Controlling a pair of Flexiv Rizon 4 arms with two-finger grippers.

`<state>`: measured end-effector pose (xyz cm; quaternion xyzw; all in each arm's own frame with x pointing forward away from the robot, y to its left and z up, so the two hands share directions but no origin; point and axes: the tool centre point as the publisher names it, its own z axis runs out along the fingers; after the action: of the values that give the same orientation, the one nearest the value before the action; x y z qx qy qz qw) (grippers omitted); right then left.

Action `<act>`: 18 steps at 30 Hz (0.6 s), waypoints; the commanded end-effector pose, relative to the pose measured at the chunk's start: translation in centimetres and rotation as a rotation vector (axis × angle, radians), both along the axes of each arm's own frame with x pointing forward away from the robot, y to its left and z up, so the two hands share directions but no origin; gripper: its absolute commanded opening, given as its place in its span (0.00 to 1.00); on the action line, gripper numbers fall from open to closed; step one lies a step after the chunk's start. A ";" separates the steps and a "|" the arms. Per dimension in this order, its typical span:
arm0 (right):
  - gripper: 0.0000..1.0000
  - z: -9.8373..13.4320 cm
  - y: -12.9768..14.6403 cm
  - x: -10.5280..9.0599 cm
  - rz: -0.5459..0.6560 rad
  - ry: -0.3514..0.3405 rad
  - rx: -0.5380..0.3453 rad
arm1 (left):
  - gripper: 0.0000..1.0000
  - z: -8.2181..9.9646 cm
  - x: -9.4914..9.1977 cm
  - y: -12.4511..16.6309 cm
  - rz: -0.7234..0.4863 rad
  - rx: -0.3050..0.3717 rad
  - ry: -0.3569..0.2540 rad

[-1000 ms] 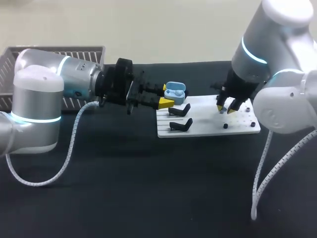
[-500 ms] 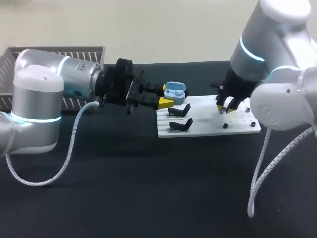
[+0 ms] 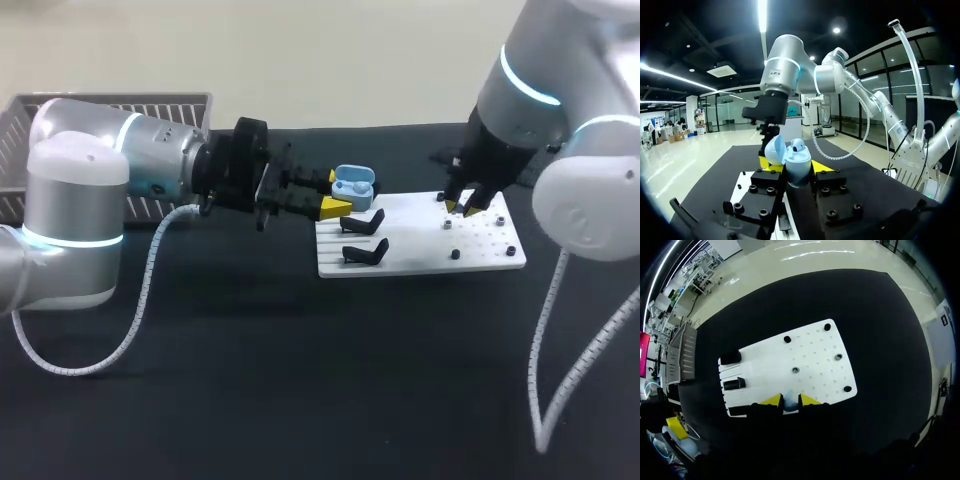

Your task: Pick up each earbud case from the left stands, insert the matching earbuds, close the lid, and place the case in the box.

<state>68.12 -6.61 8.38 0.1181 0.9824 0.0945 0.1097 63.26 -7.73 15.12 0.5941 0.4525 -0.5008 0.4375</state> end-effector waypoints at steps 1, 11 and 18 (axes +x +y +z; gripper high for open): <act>0.00 4.2 -0.6 -3.5 0.022 -0.042 -0.006 | 0.00 -0.1 0.0 0.0 0.002 -0.002 -0.003; 0.00 10.2 2.0 -7.4 0.200 -0.126 -0.043 | 0.00 -0.1 0.0 0.0 0.002 -0.002 -0.003; 0.00 12.2 4.8 -9.4 0.338 -0.137 -0.087 | 0.00 -0.1 0.0 0.0 0.002 -0.002 -0.003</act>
<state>59.82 -2.39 19.14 -0.0534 0.9809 0.0821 0.1681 63.26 -7.73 15.11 0.5942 0.4525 -0.5008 0.4375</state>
